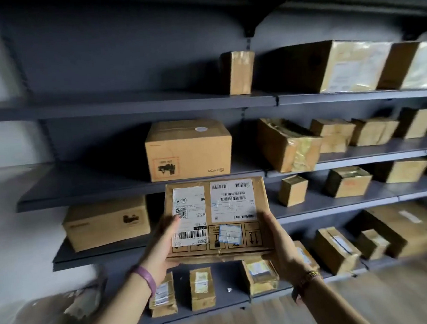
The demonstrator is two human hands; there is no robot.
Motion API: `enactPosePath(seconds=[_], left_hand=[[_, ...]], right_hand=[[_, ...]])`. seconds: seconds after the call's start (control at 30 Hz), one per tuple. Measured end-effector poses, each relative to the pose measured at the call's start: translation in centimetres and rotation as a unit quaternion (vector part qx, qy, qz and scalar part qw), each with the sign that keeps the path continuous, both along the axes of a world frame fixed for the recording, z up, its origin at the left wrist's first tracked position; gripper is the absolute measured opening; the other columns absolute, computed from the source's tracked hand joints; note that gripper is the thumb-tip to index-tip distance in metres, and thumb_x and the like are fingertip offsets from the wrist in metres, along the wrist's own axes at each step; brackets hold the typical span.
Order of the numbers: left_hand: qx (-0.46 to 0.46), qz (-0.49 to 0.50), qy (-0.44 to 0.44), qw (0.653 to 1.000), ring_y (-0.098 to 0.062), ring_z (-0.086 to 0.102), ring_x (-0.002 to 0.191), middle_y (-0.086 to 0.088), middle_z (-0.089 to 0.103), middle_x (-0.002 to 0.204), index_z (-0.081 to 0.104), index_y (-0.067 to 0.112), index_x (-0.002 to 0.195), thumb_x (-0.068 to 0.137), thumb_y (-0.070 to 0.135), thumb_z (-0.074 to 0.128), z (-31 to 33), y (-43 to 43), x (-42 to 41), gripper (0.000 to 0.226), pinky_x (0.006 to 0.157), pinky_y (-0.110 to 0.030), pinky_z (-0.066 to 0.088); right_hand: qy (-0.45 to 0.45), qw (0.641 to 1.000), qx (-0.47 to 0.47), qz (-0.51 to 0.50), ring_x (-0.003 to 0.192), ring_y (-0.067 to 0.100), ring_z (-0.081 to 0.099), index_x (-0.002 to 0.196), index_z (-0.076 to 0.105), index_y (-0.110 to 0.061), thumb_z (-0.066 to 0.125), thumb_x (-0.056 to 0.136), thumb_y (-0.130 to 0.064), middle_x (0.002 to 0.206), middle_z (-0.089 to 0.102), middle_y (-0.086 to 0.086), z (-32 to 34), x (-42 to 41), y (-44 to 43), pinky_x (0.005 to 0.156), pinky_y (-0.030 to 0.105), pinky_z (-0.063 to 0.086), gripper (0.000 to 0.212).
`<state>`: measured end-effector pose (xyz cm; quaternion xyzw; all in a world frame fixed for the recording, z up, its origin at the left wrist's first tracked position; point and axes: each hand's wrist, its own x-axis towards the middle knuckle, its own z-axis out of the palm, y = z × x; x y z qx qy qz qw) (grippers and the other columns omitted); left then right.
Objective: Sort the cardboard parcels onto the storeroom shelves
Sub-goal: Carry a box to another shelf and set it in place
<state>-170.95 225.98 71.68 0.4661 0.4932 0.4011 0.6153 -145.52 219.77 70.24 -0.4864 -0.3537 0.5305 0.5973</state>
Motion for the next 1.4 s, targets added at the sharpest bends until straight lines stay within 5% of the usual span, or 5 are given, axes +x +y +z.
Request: enactPosePath(seconds=[0.2,0.3,0.9,1.13,1.4], left_hand=[[0.004,-0.156,0.004,0.988,-0.009,0.048,0.107,0.028,0.061,0.101,0.060,0.049,0.102,0.067,0.079,0.056,1.3,-1.6,14.3,0.046,0.103,-0.041,0.032],[0.013,-0.216,0.002,0.976,-0.013,0.066,0.085,0.016,0.073,0.088,0.064,0.037,0.104,0.066,0.075,0.055,2.8,-3.7,22.0,0.055,0.070,-0.028,0.047],[0.027,-0.391,-0.021,0.920,-0.013,0.071,0.081,0.005,0.075,0.096,0.062,0.031,0.118,0.075,0.061,0.063,2.0,-16.3,65.5,0.052,0.056,-0.024,0.052],[0.051,-0.431,-0.011,0.901,-0.027,0.059,0.111,-0.002,0.066,0.120,0.057,0.029,0.126,0.072,0.063,0.060,3.4,-17.8,77.4,0.064,0.099,-0.048,0.046],[0.034,-0.474,-0.020,0.880,-0.014,0.043,0.115,0.007,0.053,0.124,0.053,0.024,0.131,0.073,0.058,0.057,2.2,-16.5,91.6,0.068,0.102,-0.035,0.030]], right_hand=[[-0.034,0.982,-0.021,-0.185,0.077,0.015,0.074,0.122,0.064,-0.024,0.060,0.072,-0.067,0.100,0.076,0.003,1.8,10.6,-9.7,0.049,0.024,0.053,0.067],[-0.066,0.963,-0.020,-0.259,0.067,0.004,0.070,0.123,0.062,-0.033,0.055,0.063,-0.077,0.096,0.076,-0.006,2.9,15.7,-14.7,0.045,0.019,0.048,0.074],[-0.092,0.890,-0.041,-0.445,0.071,0.001,0.065,0.126,0.057,-0.046,0.050,0.062,-0.087,0.102,0.074,-0.010,1.0,50.3,-33.9,0.065,0.034,0.035,0.076],[-0.090,0.881,-0.037,-0.463,0.071,-0.001,0.064,0.128,0.056,-0.047,0.050,0.060,-0.089,0.104,0.074,-0.010,1.3,60.5,-36.0,0.060,0.029,0.039,0.080],[-0.085,0.846,-0.067,-0.521,0.067,0.001,0.061,0.124,0.058,-0.050,0.049,0.056,-0.092,0.098,0.074,-0.011,0.0,72.7,-35.3,0.062,0.032,0.035,0.081]])
